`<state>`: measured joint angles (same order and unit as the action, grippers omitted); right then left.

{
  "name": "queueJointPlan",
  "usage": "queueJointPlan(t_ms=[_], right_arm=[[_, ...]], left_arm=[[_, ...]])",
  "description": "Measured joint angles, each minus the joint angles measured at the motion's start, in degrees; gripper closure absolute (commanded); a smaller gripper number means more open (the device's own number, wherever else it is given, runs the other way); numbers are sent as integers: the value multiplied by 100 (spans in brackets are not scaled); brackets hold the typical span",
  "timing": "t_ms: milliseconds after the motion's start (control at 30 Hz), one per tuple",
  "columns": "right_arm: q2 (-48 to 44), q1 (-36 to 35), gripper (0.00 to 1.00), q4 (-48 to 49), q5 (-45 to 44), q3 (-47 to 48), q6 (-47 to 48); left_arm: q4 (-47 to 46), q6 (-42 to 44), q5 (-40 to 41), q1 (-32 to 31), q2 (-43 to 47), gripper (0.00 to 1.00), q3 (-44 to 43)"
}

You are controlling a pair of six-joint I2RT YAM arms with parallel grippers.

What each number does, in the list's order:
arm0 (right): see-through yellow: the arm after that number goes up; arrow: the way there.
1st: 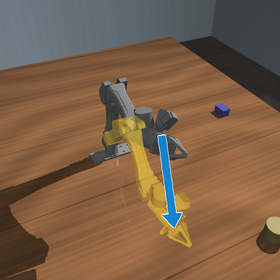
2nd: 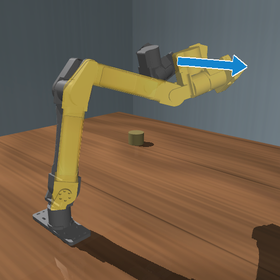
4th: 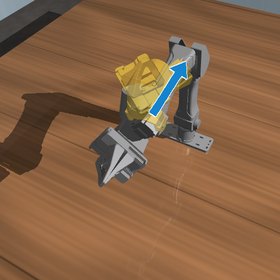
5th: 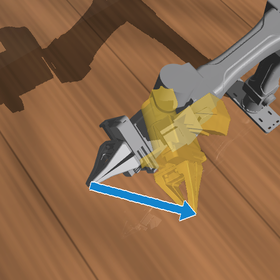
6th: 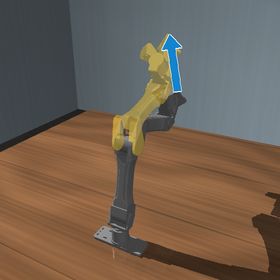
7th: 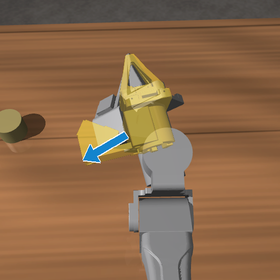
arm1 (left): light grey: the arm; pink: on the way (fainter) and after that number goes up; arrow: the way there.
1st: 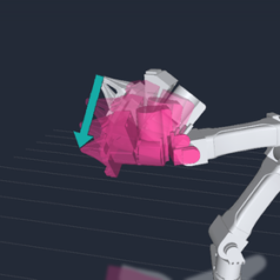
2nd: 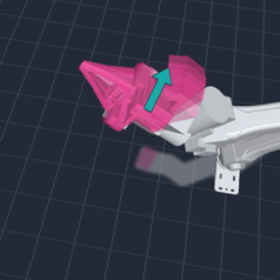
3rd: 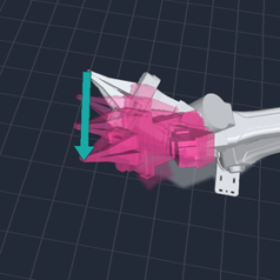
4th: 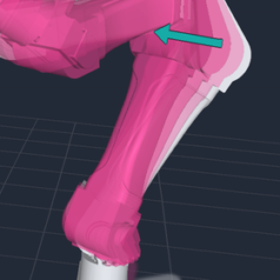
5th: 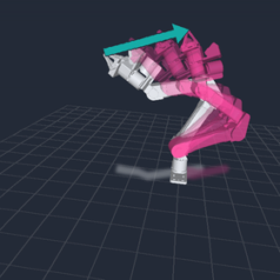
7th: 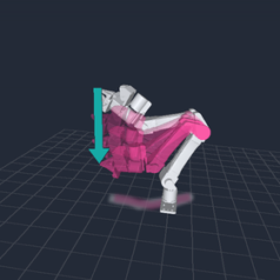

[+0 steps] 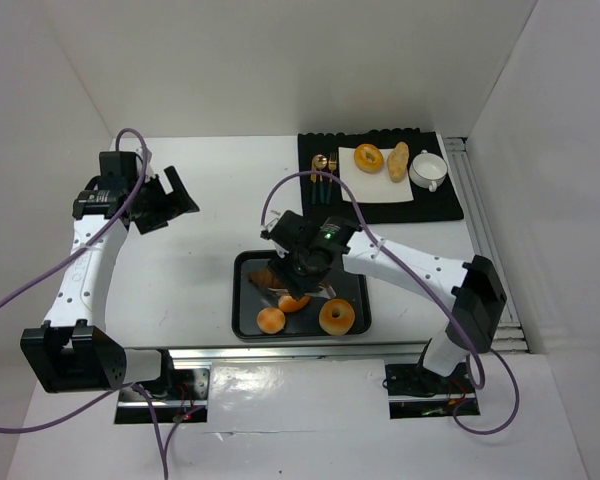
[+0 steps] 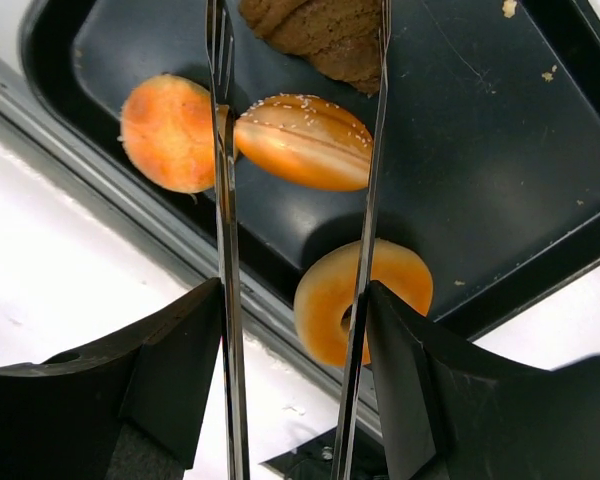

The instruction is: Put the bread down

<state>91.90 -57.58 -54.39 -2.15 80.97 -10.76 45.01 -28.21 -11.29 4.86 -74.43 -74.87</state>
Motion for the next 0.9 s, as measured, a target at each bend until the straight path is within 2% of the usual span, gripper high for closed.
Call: queueJointPlan(t_ms=[133,300,367,767,900], right_arm=[[256,0,36,39,-15,2,181],[442,26,50,28,-44,4,339],[431,35,52,31,-61,24,365],[-498,197,53,-17,-621,363,391],[-1045,809,52,81,-1058,293,197]], left_arm=[[2,76,55,24,0,0,0],[0,107,70,31,0,0,0],[0,107,74,31,0,0,0],[7,101,83,31,-50,0,-48],[2,96,92,31,-52,0,-63]])
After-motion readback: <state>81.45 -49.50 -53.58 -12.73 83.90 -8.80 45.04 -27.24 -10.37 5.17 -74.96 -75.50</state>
